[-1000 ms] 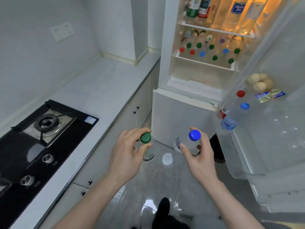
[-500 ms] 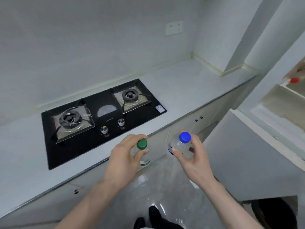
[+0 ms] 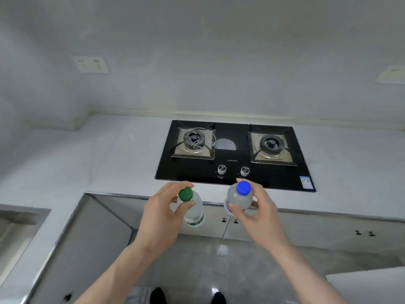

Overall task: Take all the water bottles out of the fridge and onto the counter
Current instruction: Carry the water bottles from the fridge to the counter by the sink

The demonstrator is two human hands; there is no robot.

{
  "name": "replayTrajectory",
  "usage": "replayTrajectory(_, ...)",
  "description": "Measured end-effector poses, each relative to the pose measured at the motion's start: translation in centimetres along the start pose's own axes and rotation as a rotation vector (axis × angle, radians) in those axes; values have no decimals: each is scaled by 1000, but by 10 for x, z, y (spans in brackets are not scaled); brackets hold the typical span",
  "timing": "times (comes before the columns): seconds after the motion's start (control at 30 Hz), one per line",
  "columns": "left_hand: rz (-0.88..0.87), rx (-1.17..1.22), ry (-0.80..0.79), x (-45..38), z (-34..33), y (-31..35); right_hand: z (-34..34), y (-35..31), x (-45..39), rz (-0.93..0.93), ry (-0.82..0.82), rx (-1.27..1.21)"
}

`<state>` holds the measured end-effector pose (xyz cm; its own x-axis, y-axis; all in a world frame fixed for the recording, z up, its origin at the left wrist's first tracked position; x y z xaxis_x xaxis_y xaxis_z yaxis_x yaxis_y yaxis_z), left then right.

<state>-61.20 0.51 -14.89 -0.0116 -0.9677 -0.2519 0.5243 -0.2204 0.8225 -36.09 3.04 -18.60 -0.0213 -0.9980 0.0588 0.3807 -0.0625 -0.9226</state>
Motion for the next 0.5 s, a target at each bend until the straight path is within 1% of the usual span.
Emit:
replayTrajectory(0.1, 49, -22, 72, 11, 43, -19, -46, -28, -14, 45, -116, 7)
replayTrajectory(0.27, 83, -28, 187, 27, 121, -50, -127, -74, -22, 114, -228, 21)
replayTrajectory(0.4, 96, -37, 305, 39, 192, -77, -193, -103, -21, 140, -296, 22)
replayTrajectory(0.5, 82, -83, 350, 48, 238, -96, -238, -120, -20, 142, -312, 13)
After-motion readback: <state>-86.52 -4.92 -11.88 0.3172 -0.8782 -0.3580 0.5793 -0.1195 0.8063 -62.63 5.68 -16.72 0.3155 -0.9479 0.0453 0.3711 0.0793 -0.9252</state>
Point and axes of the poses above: each hand's wrist, its own x-axis away from the middle knuckle, its own z-axis out of the back of the hand, y = z × x, the point moved 7 cm from there along -x, towards the middle knuckle, and after that the axes turned 11 degrees about -z, right-handed, at the moved point
